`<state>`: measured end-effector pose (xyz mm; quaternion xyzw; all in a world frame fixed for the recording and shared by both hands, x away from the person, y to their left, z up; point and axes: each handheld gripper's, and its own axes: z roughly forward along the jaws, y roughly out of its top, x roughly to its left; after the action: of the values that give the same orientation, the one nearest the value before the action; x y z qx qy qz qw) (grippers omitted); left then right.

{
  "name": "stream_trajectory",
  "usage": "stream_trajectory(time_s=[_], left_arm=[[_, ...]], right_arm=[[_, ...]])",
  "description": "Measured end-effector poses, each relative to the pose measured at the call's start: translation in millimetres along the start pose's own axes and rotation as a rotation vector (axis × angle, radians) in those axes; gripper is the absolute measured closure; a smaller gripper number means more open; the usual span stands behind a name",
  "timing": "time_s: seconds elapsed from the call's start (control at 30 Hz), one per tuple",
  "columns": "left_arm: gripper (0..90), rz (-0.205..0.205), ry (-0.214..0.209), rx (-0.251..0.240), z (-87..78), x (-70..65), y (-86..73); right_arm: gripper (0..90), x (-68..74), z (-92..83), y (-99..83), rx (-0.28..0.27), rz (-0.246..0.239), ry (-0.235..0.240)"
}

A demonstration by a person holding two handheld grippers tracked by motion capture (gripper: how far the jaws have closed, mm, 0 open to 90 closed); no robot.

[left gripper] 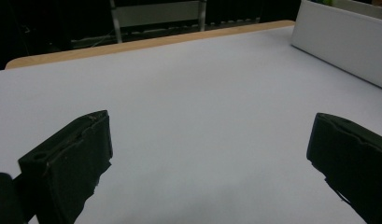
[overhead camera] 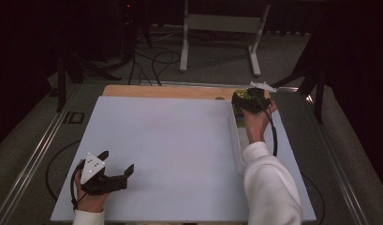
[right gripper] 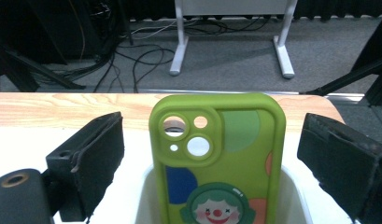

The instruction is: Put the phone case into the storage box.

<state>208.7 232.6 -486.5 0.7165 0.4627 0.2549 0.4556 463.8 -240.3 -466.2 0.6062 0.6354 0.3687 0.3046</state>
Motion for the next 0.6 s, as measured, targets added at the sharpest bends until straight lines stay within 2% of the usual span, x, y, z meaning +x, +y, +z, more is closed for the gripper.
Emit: stream_trajectory(time_s=[0.37,0.4,0.47,0.57,0.6], left_arm=[[1.1,-0.001,0.001,-0.001,-0.2,0.4,0.3],[1.2,0.0,0.0,0.002,0.0,0.2,0.4],[1.1,-0.001,-0.002,0.003,0.2,0.2,0.6],[1.1,-0.001,-0.003,0.006,0.6,0.3,0.6],[1.1,0.0,-0.004,0.009,1.1,0.2,0.5]], right_arm=[[7.6,1.4,-17.1,0.7,0.017,-0.021,0.059],[7.6,3.4,-21.5,-0.1,0.03,-0.043,0.072],[8.0,5.1,-25.9,-0.9,0.038,-0.049,0.09],[9.1,6.5,-30.8,-2.3,0.043,-0.051,0.112],[9.4,7.6,-37.1,-4.5,0.045,-0.039,0.142]])
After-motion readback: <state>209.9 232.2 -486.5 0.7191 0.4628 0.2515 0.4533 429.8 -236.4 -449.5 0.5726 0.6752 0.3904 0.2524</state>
